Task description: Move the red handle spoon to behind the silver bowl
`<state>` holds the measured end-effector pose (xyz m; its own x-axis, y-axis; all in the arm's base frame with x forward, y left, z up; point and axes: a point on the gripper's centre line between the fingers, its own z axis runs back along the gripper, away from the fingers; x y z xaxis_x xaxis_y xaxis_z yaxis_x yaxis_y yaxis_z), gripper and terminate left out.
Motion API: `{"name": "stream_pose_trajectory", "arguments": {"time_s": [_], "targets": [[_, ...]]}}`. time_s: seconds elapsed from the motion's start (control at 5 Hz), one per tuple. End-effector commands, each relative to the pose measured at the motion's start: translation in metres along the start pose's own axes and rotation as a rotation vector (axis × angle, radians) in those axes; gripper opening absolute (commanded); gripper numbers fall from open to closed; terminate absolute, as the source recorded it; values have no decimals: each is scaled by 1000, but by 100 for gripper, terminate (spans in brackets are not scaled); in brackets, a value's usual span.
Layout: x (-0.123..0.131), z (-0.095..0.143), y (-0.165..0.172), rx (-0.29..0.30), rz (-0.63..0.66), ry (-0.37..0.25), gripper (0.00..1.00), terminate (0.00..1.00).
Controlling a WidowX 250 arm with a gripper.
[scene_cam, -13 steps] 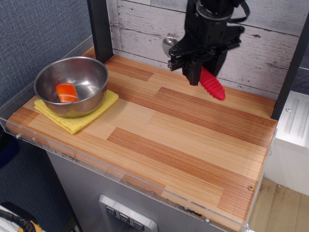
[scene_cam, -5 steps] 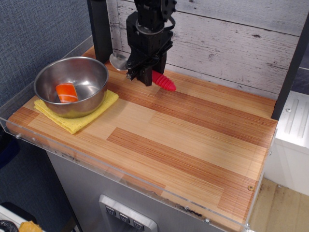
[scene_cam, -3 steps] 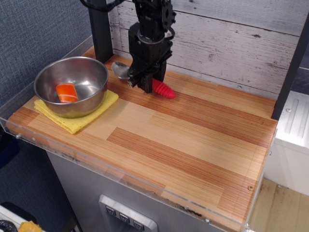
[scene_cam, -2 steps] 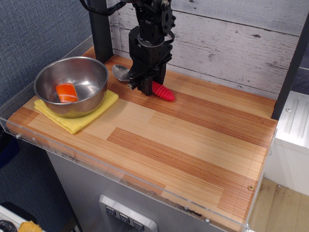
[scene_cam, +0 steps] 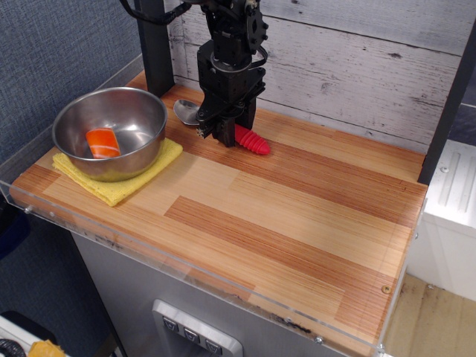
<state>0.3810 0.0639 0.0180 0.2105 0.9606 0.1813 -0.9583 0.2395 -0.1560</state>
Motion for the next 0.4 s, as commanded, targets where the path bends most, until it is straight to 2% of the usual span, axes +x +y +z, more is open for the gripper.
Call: {"name": "stream_pose_trajectory", "arguments": {"time_s": [0.0,0.2], "targets": [[3,12,11,-36,9,3,100,0],[1,13,9,-46,7,5,100,0]]}}
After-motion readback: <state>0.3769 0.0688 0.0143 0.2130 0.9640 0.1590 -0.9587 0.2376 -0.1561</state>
